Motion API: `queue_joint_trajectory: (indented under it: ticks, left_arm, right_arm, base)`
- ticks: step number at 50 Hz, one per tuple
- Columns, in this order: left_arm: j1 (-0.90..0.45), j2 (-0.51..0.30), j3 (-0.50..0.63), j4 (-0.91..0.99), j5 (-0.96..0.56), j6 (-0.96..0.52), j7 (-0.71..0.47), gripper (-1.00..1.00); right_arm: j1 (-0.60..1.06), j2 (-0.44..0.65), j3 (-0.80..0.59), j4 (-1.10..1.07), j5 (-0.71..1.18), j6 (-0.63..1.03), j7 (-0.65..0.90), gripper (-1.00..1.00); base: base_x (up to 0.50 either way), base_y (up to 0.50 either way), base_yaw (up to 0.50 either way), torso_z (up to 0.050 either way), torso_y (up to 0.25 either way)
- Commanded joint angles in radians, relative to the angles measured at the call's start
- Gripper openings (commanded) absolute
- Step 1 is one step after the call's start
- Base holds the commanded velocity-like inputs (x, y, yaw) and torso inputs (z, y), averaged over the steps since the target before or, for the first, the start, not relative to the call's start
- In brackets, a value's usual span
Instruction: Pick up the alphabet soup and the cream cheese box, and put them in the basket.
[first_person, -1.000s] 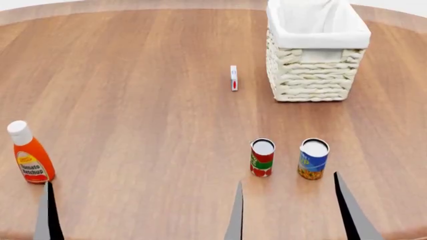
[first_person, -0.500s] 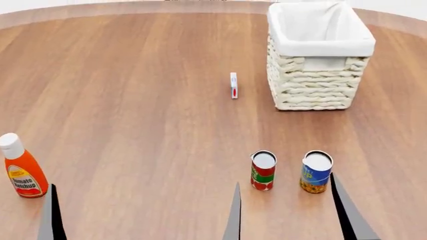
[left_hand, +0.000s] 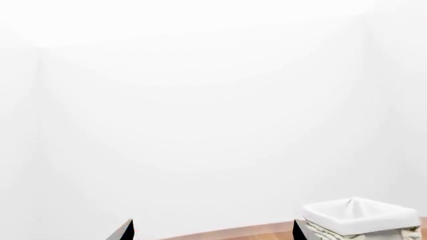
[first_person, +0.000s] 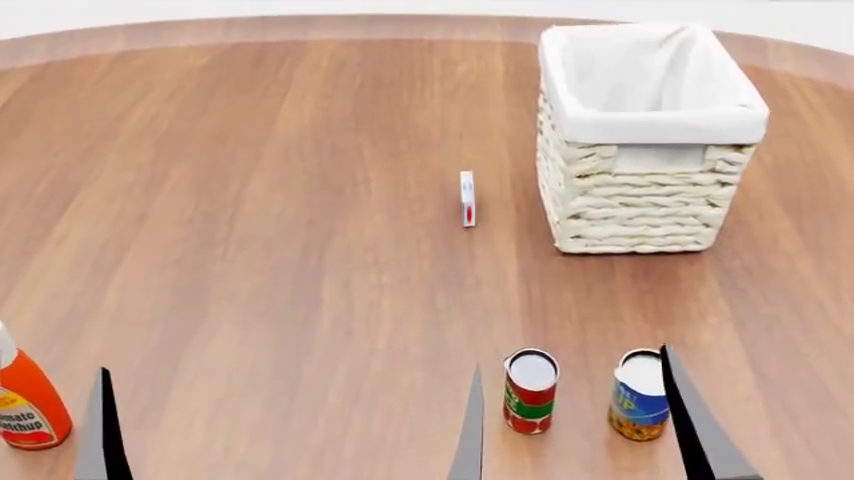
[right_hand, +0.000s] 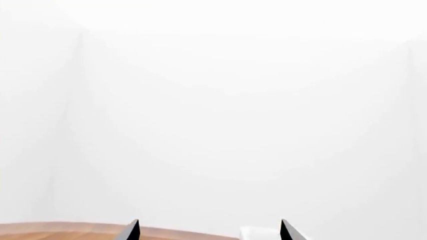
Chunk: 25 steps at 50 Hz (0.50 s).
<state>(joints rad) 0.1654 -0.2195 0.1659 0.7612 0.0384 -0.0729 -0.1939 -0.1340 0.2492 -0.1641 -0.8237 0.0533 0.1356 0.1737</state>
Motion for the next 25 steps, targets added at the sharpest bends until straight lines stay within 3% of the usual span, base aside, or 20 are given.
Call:
queue_joint_trajectory:
  ticks: [1, 25]
  left_arm:
    - [-0.001, -0.007, 0.003, 0.001, 0.001, -0.003, -0.010, 1.00]
    - [0.002, -0.022, 0.014, -0.007, 0.000, 0.009, -0.026, 1.00]
  right_arm:
    - [0.001, 0.005, 0.000, 0.002, 0.010, -0.001, 0.007, 1.00]
    - [0.001, 0.016, -0.015, -0.003, 0.010, -0.002, 0.021, 1.00]
  base:
    - [0.25, 0.00, 0.00, 0.000, 0.000]
    - [0.25, 0.00, 0.00, 0.000, 0.000]
